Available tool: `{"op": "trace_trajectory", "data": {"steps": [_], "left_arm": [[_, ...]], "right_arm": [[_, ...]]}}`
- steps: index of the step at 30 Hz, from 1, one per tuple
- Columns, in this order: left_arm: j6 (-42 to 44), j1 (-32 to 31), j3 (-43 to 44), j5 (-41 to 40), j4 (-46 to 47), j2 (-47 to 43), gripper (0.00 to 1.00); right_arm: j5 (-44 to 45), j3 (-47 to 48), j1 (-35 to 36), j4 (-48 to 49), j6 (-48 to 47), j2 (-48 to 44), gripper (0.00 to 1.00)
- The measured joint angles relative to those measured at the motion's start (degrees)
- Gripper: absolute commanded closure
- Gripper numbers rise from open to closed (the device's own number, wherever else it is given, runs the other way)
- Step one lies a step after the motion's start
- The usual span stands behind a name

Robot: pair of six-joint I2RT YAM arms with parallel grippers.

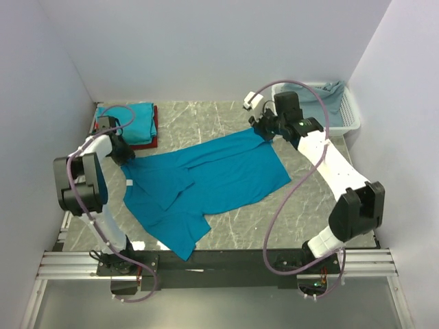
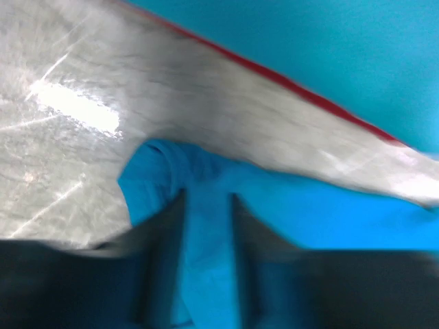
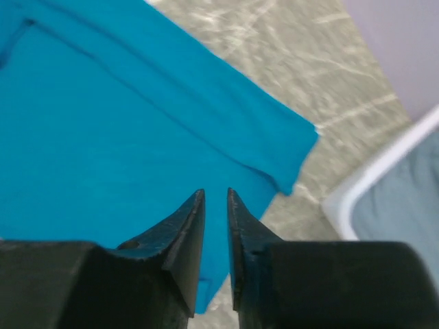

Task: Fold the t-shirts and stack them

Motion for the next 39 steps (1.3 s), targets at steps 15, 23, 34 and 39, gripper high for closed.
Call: {"op": "trace_trajectory", "data": {"steps": [15,23,34,39], "left_arm": [[1.81,-0.15,-14.43,22.67,14.23,-48.54,0.01],[2.47,-0.66,-16.9,27.82,6.47,-51.98,0.02],[3.34,-1.14,-17.64,21.99,-4.68,-69.16,0.09],[2.93,-1.11,-18.88,20.28,-8.0,-69.02,0.09]], "right_arm": [[-33.73,-20.63,4.76,-10.27,-23.93,-14.12,0.5],[-23.71,-35.58,33.53,0.79,-26.1,-18.43,0.47],[-2.91,-30.05,57.07,14.62,-24.46,-3.28,0.48],[2.69,-27.08,62.14,16.96,-24.09,4.74,0.48]]}}
